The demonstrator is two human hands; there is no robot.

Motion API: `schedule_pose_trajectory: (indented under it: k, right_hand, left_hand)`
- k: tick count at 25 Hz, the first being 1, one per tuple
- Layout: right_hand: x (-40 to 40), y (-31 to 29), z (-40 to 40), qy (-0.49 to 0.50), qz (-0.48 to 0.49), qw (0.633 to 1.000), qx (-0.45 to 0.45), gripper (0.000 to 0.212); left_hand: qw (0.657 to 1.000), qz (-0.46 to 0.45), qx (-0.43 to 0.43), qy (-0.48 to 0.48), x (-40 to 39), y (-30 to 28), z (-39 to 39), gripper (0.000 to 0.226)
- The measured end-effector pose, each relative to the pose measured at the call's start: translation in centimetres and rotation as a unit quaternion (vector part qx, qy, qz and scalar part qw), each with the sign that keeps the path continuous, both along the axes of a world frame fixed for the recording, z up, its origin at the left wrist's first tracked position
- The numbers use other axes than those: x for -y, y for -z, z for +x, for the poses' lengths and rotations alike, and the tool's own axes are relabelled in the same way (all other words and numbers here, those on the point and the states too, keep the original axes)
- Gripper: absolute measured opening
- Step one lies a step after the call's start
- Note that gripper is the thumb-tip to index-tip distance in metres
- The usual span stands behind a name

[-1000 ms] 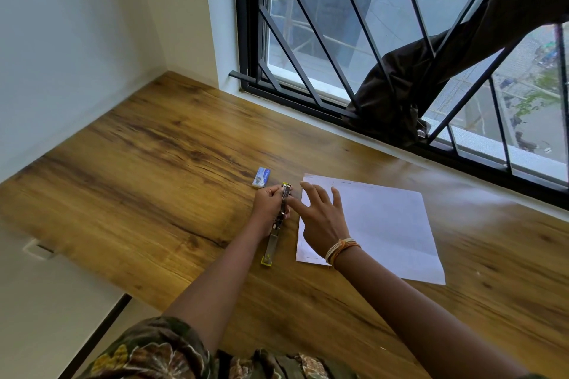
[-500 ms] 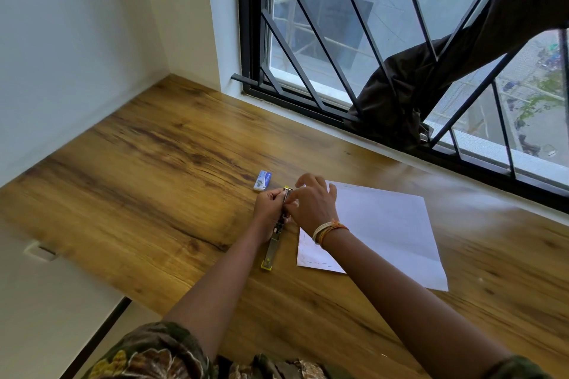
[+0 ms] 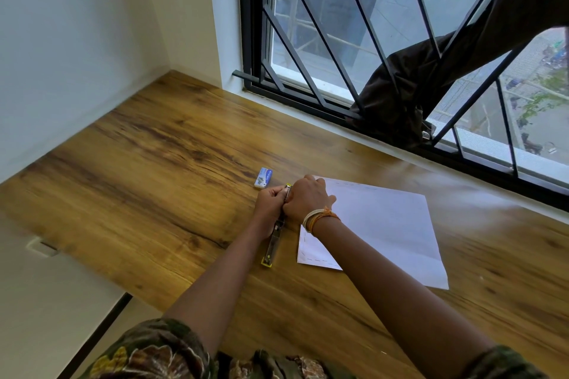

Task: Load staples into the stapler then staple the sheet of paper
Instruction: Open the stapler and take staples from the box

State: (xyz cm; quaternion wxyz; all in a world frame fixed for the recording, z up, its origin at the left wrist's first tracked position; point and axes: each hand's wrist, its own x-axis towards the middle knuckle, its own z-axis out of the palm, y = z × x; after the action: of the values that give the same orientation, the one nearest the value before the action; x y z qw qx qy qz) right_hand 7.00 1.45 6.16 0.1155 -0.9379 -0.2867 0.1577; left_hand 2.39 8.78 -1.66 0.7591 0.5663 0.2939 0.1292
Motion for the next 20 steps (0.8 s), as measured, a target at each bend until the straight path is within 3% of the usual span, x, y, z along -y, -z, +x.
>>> schedule_pose_trajectory:
  k: [14,20]
  right_hand:
    - [0.3,0.8,0.0,-0.032,0.004,0.999,0.002,0.01]
    - [0.8,1.2,1.0,-0.058,0.052,0.997,-0.027,0.017]
  left_hand:
    - [1.0,-0.019,-0.022,-0.005,-0.3,-0.3,0.0,0.027]
    - [0.999,-0.011,-0.041,0.0,-0.1,-0.6,-0.1,0.025]
